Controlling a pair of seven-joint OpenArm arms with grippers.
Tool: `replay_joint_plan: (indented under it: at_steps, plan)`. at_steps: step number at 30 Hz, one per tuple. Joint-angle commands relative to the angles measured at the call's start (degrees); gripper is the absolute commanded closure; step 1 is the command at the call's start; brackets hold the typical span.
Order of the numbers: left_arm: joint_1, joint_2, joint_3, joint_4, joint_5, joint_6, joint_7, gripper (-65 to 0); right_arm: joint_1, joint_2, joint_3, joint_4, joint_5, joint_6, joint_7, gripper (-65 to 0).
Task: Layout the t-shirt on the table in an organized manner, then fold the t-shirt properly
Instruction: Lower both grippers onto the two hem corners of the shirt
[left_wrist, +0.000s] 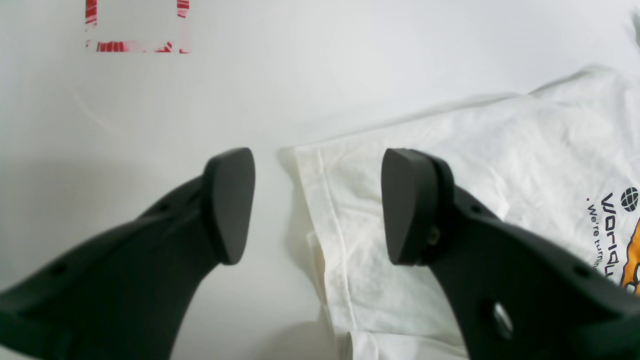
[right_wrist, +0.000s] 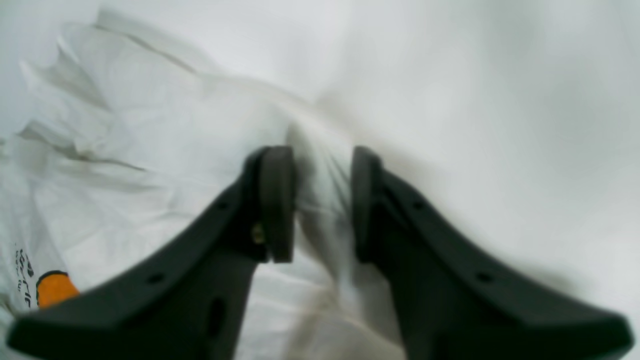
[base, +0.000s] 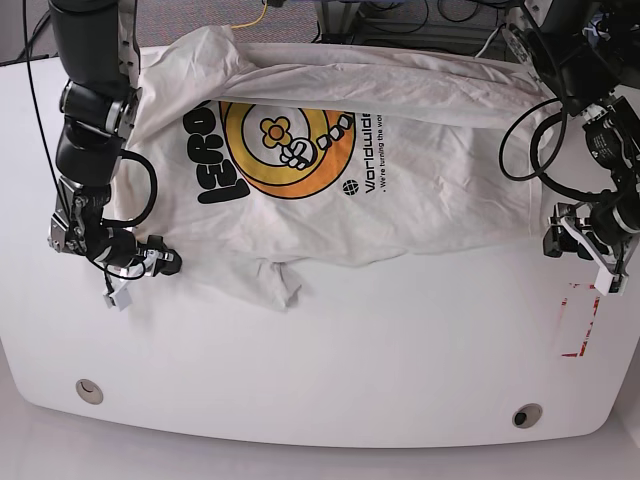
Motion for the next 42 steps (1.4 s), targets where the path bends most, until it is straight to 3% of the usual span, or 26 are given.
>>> replay_joint_plan:
  at_steps: [1, 6, 12, 19, 28, 35, 42]
  plan:
    - [-1.12, -0.97, -0.03, 0.77, -0.72, -0.01, -1.8, -37.4, 1.55, 0.77, 0.09, 0.75, 0.23, 0.12, 0.17, -9.7]
    - [0.29, -0.97, -0.03, -0.29, -0.01, 0.08, -7.69, -37.4, 1.55, 0.77, 0.09, 0.84, 0.23, 0.12, 0.17, -7.3]
    - [-3.49, -0.97, -0.2, -11.89, 7.02, -0.01, -9.1, -37.6, 1.55, 0.77, 0.09, 0.93, 0.23, 0.12, 0.17, -5.9]
    - [-5.34, -1.14, -0.03, -22.88, 8.43, -0.18, -15.43, -37.8, 1.55, 0.77, 0.09, 0.93, 0.23, 0.12, 0.17, -5.9]
    - [-7.18, -1.14, -0.03, -29.83, 8.51, 0.17, -16.48, -37.8, 1.55, 0.77, 0.09, 0.93, 0.32, 0.12, 0.17, -5.9]
    - [-6.92, -2.73, -0.03, -30.18, 8.51, 4.65, -16.48, -37.8, 1.55, 0.77, 0.09, 0.93, 0.32, 0.12, 0.17, -5.9]
    - [-6.92, -3.34, 6.21, -32.2, 8.43, 2.54, -16.48, -37.8, 1.64, 0.77, 0.09, 0.93, 0.41, 0.12, 0.17, -5.9]
